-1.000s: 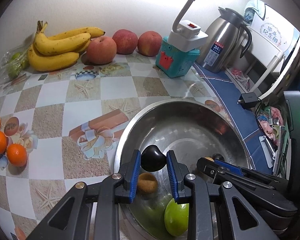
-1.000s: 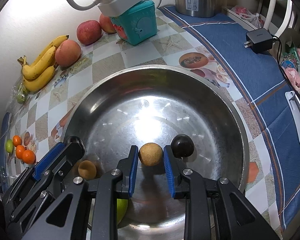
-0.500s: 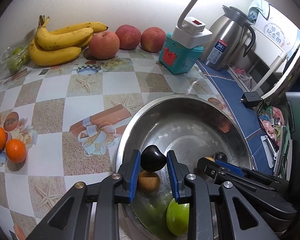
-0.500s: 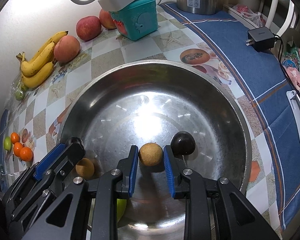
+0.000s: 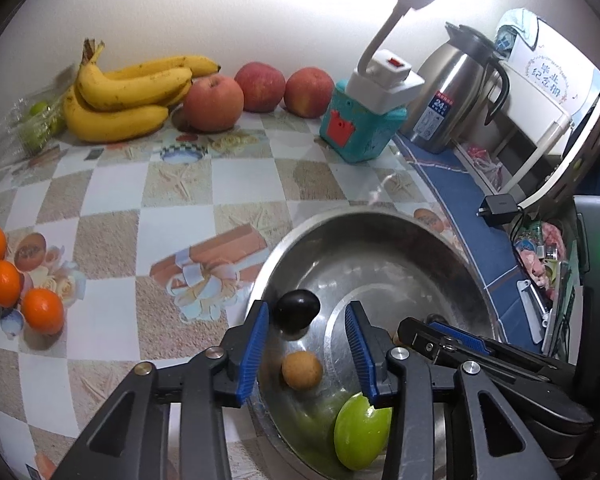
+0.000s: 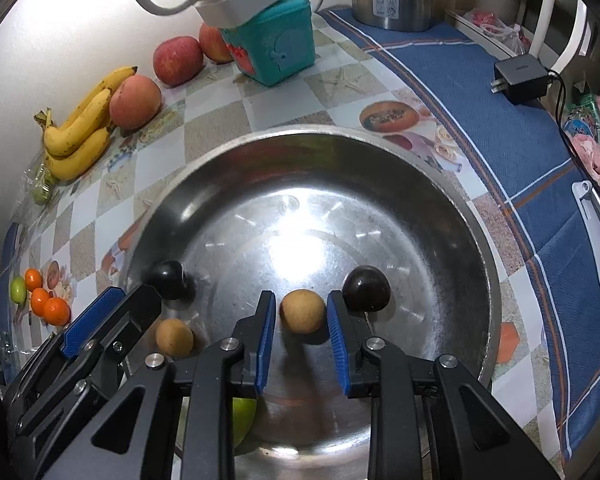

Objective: Organize fruits
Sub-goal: 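Open both tools to drop the plum and kiwi into the basin, then move both tools back from the basin toward the tangerines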

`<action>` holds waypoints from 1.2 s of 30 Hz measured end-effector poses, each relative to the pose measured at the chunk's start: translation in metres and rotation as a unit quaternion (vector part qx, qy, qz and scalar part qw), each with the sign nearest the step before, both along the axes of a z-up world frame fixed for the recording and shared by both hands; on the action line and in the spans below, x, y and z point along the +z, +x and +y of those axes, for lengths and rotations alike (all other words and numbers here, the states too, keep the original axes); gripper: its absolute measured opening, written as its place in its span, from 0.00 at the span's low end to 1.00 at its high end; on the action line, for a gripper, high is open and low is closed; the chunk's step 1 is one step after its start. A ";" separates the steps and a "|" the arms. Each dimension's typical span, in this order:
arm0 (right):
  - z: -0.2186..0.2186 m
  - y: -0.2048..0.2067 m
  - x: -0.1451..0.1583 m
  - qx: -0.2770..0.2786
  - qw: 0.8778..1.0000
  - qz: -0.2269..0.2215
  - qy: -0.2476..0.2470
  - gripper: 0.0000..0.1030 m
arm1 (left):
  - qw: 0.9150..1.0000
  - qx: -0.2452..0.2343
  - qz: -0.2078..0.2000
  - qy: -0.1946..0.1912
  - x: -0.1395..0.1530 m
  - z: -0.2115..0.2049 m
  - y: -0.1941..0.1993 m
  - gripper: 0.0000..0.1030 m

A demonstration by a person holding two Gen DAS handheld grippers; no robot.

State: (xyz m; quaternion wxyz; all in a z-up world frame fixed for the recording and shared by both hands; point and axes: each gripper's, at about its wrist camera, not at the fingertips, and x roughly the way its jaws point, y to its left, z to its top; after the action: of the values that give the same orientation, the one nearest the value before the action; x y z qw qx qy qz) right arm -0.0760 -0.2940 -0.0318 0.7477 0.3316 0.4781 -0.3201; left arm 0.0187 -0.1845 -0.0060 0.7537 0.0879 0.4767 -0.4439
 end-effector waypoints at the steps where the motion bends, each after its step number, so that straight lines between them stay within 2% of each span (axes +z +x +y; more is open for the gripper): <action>1: 0.001 0.000 0.003 0.001 1.000 -0.005 -0.002 0.26 | 1.000 0.001 -0.001 -0.001 0.002 0.001 0.001 0.43; 6: 0.005 0.000 0.018 0.003 1.000 -0.020 -0.013 0.26 | 1.000 0.013 -0.005 0.009 0.009 0.007 0.008 0.45; 10: 0.008 0.002 0.022 0.008 1.000 -0.019 -0.017 0.26 | 0.999 0.028 -0.011 0.034 0.010 0.014 0.016 0.47; 16: 0.012 0.007 0.022 0.013 1.000 -0.009 -0.025 0.26 | 0.995 0.056 0.008 0.077 -0.001 0.024 0.030 0.51; 18: 0.013 0.008 0.022 0.016 0.999 -0.008 -0.028 0.26 | 0.993 0.068 0.007 0.094 -0.004 0.027 0.034 0.56; 20: 0.015 0.010 0.023 0.019 0.999 -0.007 -0.032 0.26 | 0.990 0.083 0.007 0.110 -0.006 0.031 0.038 0.76; 21: 0.015 0.010 0.024 0.021 0.999 -0.007 -0.035 0.31 | 0.989 0.093 0.009 0.115 -0.007 0.034 0.040 0.78; 22: 0.016 0.011 0.024 0.022 0.999 -0.006 -0.038 0.44 | 0.988 0.101 0.011 0.114 -0.008 0.037 0.043 0.80; 24: 0.017 0.011 0.025 0.023 0.999 -0.005 -0.046 0.56 | 0.986 0.113 0.015 0.118 -0.009 0.041 0.047 0.83; 26: 0.017 0.011 0.026 0.024 0.998 -0.005 -0.051 0.59 | 0.984 0.124 0.016 0.125 -0.010 0.044 0.050 0.90; 28: 0.017 0.011 0.026 0.023 0.998 -0.005 -0.057 0.68 | 0.982 0.135 0.020 0.130 -0.012 0.047 0.052 0.94; 32: 0.017 0.012 0.025 0.025 0.998 -0.001 -0.062 0.69 | 0.978 0.154 0.030 0.136 -0.015 0.053 0.058 1.00; 36: 0.019 0.013 0.023 0.029 0.998 0.002 -0.063 0.69 | 0.974 0.173 0.051 0.139 -0.022 0.060 0.065 1.00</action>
State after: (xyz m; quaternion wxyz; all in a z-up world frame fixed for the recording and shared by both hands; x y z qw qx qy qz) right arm -0.0632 -0.2752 -0.0085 0.7749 0.2696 0.4679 -0.3285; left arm 0.0839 -0.1243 -0.0279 0.7740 0.0855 0.5797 -0.2400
